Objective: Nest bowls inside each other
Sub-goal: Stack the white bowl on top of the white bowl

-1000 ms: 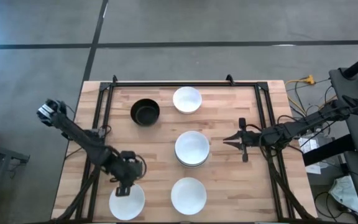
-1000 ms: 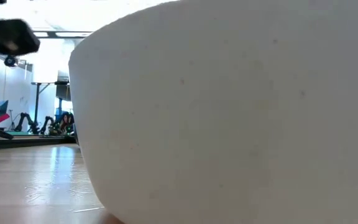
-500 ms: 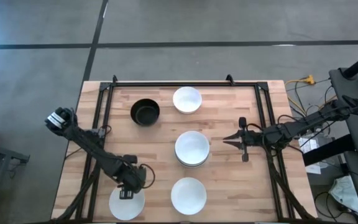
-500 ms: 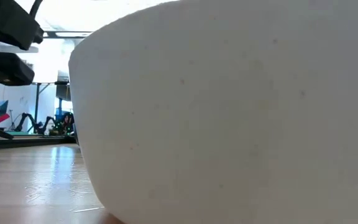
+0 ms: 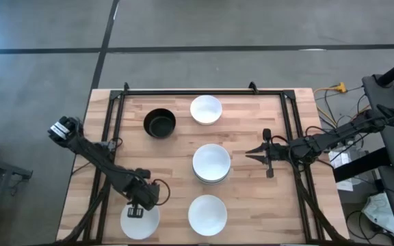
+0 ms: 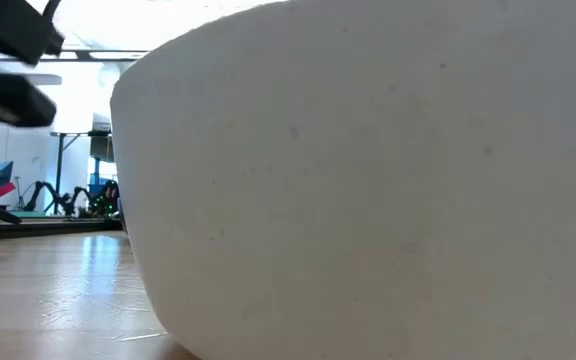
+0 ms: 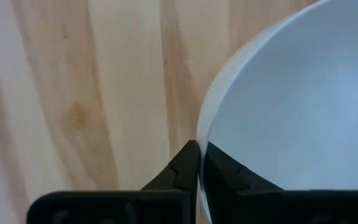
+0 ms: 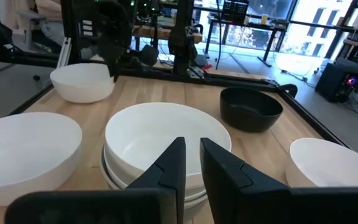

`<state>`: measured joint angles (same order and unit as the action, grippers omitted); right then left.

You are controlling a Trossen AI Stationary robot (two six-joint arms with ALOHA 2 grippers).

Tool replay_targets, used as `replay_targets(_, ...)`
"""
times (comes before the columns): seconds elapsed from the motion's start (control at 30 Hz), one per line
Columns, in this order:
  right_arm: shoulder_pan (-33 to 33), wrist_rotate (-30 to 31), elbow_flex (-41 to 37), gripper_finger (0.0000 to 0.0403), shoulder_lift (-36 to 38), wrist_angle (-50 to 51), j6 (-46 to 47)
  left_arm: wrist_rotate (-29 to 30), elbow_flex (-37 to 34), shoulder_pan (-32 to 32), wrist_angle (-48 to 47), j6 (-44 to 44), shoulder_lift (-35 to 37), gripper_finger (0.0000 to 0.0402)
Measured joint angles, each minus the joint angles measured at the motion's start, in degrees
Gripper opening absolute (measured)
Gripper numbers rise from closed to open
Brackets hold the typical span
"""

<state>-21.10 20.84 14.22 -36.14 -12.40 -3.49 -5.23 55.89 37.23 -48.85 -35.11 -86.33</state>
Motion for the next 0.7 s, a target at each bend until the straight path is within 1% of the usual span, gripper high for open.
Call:
replay_targets(0.2,0.0,0.0,0.0,0.0043,0.0,-0.4,0.3,9.7,0.8,-3.0,0.1,7.7,6.4,0.0001)
replay_targets(0.3,0.0,0.0,0.0,0.0043,0.2,-0.8,2.1,12.3,0.8,-6.2,1.5,13.0,9.7,0.0001)
replay_targets(0.47,0.0,0.0,0.0,0.0043,0.7,-1.6,4.1,12.6,1.1,-14.7,4.4,23.7,12.6,0.0)
replay_targets(0.57,0.0,-0.7,-0.4,0.0043,0.9,-1.8,5.8,10.8,2.6,-21.1,6.9,30.7,12.8,0.0)
replay_targets(0.63,0.0,-3.9,-0.9,0.0043,0.9,-1.9,6.5,8.7,4.6,-25.4,7.2,35.2,12.4,0.0)
replay_targets(0.7,0.0,-9.3,-1.4,0.0043,0.8,-3.3,6.5,6.5,7.2,-29.2,7.7,39.1,11.8,0.0)
